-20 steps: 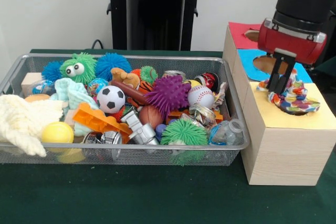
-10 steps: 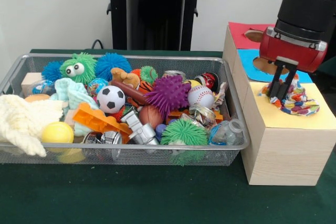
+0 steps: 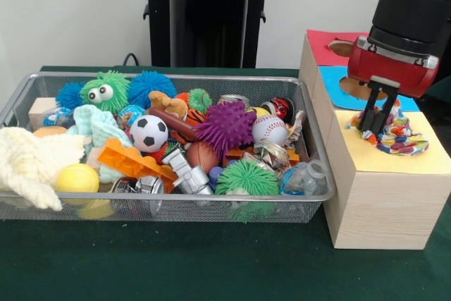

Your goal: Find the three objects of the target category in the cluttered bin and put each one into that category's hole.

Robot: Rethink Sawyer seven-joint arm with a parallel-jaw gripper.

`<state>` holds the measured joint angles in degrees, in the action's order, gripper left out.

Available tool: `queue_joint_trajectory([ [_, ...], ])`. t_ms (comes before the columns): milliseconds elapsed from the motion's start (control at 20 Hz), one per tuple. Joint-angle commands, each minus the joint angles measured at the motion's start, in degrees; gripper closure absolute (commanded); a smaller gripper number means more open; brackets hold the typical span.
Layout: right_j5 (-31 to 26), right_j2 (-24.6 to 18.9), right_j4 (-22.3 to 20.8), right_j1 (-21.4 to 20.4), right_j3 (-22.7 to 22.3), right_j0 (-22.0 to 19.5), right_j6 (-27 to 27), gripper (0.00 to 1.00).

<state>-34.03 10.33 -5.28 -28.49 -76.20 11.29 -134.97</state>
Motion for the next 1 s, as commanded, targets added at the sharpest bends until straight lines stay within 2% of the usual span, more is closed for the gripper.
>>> queue_joint_trajectory([
  [50, -1.56, -4.43, -1.76, 4.47, -1.32, -1.09, -0.16, 1.00],
  [300, 1.90, -2.58, -2.33, 9.55, 1.44, 0.55, -3.82, 1.00],
  [550, 0.00, -0.75, -2.07, 10.60, 2.94, 2.34, -5.01, 1.00],
  [1000, -2.13, 0.27, 0.80, 12.40, 5.04, 4.55, -7.54, 1.00],
])
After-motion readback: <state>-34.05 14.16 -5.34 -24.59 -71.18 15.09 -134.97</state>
